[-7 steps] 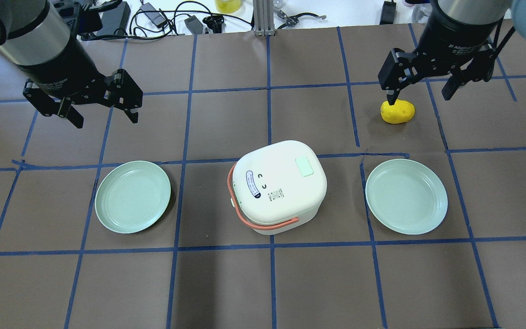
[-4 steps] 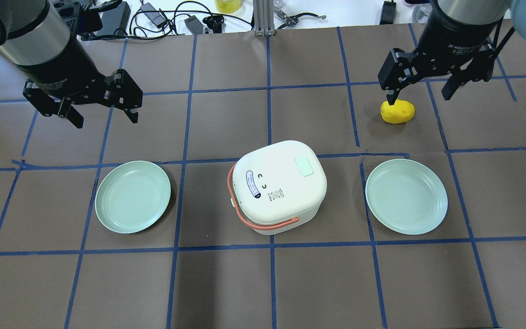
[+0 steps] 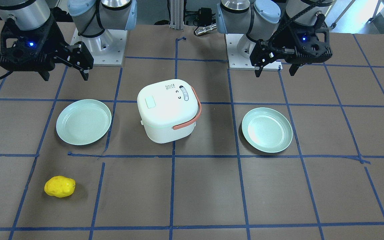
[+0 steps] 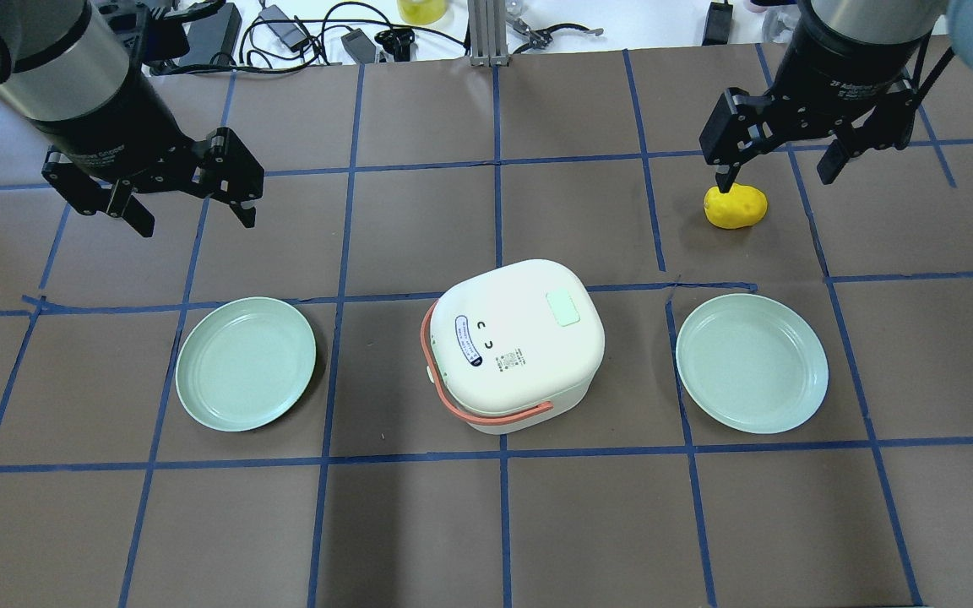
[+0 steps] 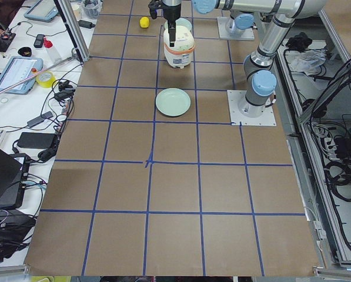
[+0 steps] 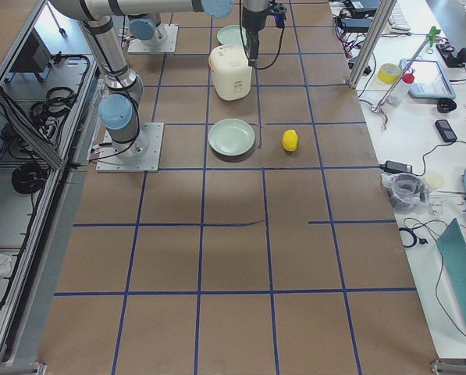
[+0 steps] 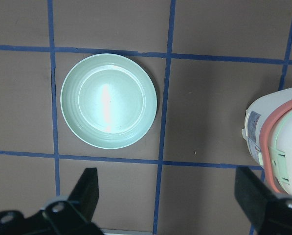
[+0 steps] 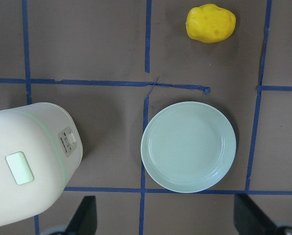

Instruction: Press rice cooker button

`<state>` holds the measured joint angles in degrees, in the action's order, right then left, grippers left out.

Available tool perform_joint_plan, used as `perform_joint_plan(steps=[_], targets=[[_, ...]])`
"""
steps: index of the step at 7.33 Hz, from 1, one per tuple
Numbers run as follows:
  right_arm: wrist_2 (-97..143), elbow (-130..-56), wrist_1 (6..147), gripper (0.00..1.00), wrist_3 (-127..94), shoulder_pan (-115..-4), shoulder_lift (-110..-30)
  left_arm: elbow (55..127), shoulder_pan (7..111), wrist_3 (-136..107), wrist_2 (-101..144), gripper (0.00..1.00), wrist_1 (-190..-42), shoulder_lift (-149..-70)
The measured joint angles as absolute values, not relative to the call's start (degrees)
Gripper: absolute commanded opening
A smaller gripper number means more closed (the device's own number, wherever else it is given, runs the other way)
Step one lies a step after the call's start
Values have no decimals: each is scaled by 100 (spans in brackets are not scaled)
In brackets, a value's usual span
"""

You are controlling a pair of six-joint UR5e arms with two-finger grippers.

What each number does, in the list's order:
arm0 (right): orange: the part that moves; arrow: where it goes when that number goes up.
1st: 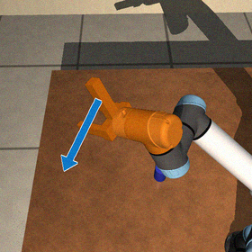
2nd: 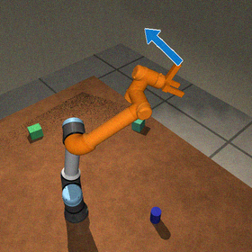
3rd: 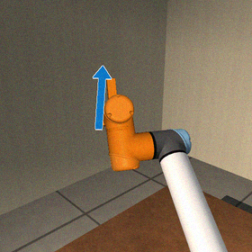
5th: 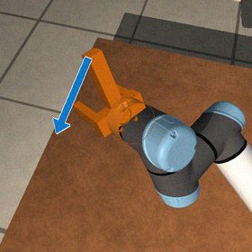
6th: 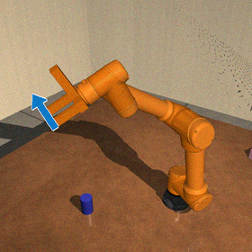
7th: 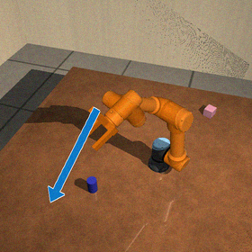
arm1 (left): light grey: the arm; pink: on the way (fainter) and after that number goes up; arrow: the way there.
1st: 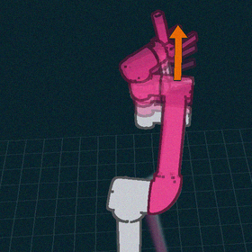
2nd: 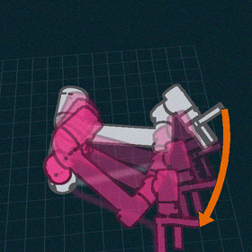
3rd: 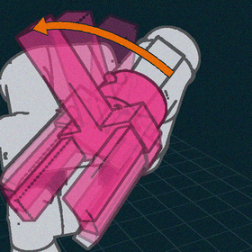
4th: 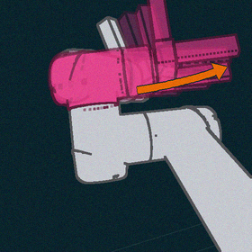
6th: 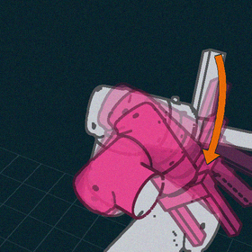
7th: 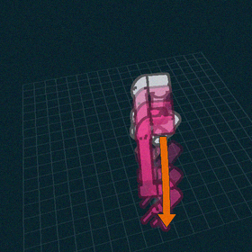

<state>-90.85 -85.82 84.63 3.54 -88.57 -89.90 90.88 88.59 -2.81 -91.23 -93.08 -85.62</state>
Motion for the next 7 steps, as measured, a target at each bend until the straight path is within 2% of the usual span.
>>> perform_joint_plan(steps=[4, 5, 7], targets=[[-9166, -8644, 8464, 100, 305, -8849, -8974, 9088, 8860, -281, -9123, 100, -9308, -8562], [-9154, -8660, 8466, 93, 304, -8849, -8963, 9088, 8860, -281, -9123, 100, -9308, -8561], [-9086, -8632, 8472, 38, 300, -8853, -8952, 9088, 8860, -281, -9123, 100, -9307, -8561]])
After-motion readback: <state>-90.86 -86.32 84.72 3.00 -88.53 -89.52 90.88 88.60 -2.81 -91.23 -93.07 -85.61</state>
